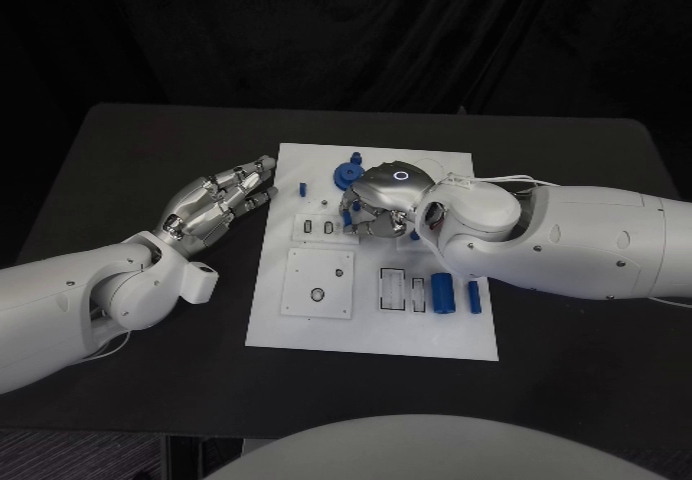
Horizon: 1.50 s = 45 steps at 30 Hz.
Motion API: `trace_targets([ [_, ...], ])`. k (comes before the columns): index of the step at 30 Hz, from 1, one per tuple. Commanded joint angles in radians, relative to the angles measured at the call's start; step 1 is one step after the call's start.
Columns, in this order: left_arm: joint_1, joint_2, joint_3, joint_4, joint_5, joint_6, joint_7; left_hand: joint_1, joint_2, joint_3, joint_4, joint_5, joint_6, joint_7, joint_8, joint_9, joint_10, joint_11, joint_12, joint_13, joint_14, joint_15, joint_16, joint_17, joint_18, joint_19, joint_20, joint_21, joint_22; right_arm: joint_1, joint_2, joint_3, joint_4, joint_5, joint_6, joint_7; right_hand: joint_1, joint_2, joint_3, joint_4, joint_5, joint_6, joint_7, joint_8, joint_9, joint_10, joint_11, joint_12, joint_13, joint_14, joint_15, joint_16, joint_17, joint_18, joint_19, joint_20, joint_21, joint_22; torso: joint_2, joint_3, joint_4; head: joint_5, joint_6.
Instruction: Assemble the parts on the task board
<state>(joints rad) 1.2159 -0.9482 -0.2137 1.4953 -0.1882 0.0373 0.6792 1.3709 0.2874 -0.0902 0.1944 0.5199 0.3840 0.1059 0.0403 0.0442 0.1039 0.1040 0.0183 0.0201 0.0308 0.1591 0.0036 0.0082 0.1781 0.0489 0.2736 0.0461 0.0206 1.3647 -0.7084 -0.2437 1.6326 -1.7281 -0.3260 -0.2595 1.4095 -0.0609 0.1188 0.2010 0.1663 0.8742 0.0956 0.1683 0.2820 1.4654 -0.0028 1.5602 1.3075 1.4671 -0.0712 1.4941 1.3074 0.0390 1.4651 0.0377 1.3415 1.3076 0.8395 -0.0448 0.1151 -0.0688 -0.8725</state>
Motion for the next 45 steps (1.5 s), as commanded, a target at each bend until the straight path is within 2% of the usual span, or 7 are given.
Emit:
trace_targets([
  [1,-0.002,0.003,0.001,0.001,0.001,0.012,0.149,0.010,0.003,0.003,0.000,0.004,0.000,0.006,0.005,0.001,-0.004,0.004,0.001,0.001,-0.002,0.007,0.007,0.001,0.002,-0.001,0.005,0.003,0.001,-0.006,0.000,-0.004,-0.005,-0.011,0.042,-0.008,-0.014,-0.001,-0.008,0.000,-0.011,-0.012,0.000,-0.006,-0.003,0.084,0.002,-0.007,0.240,0.085,0.006,-0.007,0.196,0.017,0.007,0.007,-0.005,0.170,0.000,0.0004,-0.0003,-0.001,0.000],
  [13,-0.004,0.002,0.001,-0.002,0.001,0.011,0.149,0.009,0.003,0.007,-0.001,0.004,0.000,0.006,0.005,0.001,-0.004,0.003,0.001,0.001,-0.002,0.008,0.007,0.001,0.002,-0.001,0.005,0.004,0.001,-0.006,-0.005,-0.004,-0.007,-0.011,0.033,0.006,-0.042,-0.010,-0.025,0.007,-0.073,-0.104,-0.003,-0.045,-0.033,0.075,0.000,-0.013,0.232,0.084,0.005,-0.012,0.192,0.018,0.006,0.007,-0.016,0.169,0.000,0.0001,-0.0010,0.001,0.000],
  [18,-0.005,0.001,0.001,-0.001,0.001,0.010,0.149,0.009,0.002,0.007,-0.002,0.004,-0.001,0.006,0.005,0.001,-0.004,0.003,0.001,0.001,-0.002,0.008,0.007,0.001,0.002,-0.001,0.006,0.003,0.001,-0.006,-0.015,-0.004,-0.004,-0.011,-0.012,0.035,-0.074,-0.095,-0.015,0.088,-0.115,-0.240,-0.018,-0.087,-0.088,0.105,-0.009,0.011,0.263,0.104,-0.002,0.077,0.263,0.000,0.040,0.000,0.065,0.206,0.000,0.0001,0.0000,0.003,0.000],
  [24,-0.005,-0.001,0.001,0.000,0.001,0.006,0.150,0.009,0.002,0.008,-0.002,0.004,0.000,0.006,0.005,0.001,-0.004,0.003,0.001,0.001,-0.003,0.008,0.006,0.001,0.002,-0.002,0.006,0.003,0.001,-0.006,-0.035,-0.003,0.007,-0.010,-0.100,0.074,-0.109,-0.132,-0.025,0.096,-0.118,-0.268,-0.031,-0.090,-0.102,0.105,-0.020,0.011,0.263,0.104,-0.010,0.077,0.263,0.000,0.039,-0.007,0.065,0.208,0.000,0.0001,-0.0004,0.010,0.000],
  [30,-0.005,-0.010,0.001,0.006,0.001,-0.003,0.152,0.009,0.001,0.010,-0.004,0.005,0.005,0.008,0.006,0.002,-0.003,0.003,0.001,0.001,-0.002,0.006,0.007,0.001,0.002,-0.001,0.006,0.003,0.001,-0.003,-0.071,-0.003,0.036,0.016,-0.200,0.118,-0.140,-0.133,-0.029,0.096,-0.118,-0.245,-0.035,-0.080,-0.100,0.105,-0.025,0.011,0.263,0.104,-0.015,0.077,0.263,0.001,0.036,-0.012,0.059,0.207,0.000,-0.0005,-0.0001,0.012,0.000],
  [38,-0.003,-0.037,0.001,0.028,0.001,-0.027,0.150,0.010,-0.002,0.015,-0.009,0.011,0.014,0.012,0.008,0.003,0.000,0.006,0.002,0.002,-0.001,0.005,0.007,0.001,0.002,0.001,0.008,0.005,0.002,0.049,-0.148,-0.003,0.104,0.074,-0.376,0.216,-0.215,-0.144,-0.041,0.098,-0.117,-0.238,-0.030,-0.073,-0.107,0.105,-0.022,0.011,0.263,0.104,-0.013,0.077,0.263,0.002,0.035,-0.013,0.056,0.208,-0.004,0.0015,0.0015,0.013,0.000],
  [45,0.025,-0.059,0.002,0.055,0.001,-0.058,0.137,0.008,-0.003,0.025,-0.013,0.019,0.037,0.024,0.012,0.005,0.010,0.015,0.003,0.003,0.007,0.005,0.010,0.004,0.003,0.010,0.012,0.013,0.005,0.091,-0.214,-0.003,0.127,0.107,-0.447,0.276,-0.196,-0.087,0.002,0.094,-0.118,-0.175,-0.027,-0.042,-0.102,0.105,-0.020,0.011,0.263,0.104,-0.013,0.077,0.263,0.000,0.037,-0.012,0.062,0.210,-0.012,0.0039,-0.0008,0.023,0.013],
])
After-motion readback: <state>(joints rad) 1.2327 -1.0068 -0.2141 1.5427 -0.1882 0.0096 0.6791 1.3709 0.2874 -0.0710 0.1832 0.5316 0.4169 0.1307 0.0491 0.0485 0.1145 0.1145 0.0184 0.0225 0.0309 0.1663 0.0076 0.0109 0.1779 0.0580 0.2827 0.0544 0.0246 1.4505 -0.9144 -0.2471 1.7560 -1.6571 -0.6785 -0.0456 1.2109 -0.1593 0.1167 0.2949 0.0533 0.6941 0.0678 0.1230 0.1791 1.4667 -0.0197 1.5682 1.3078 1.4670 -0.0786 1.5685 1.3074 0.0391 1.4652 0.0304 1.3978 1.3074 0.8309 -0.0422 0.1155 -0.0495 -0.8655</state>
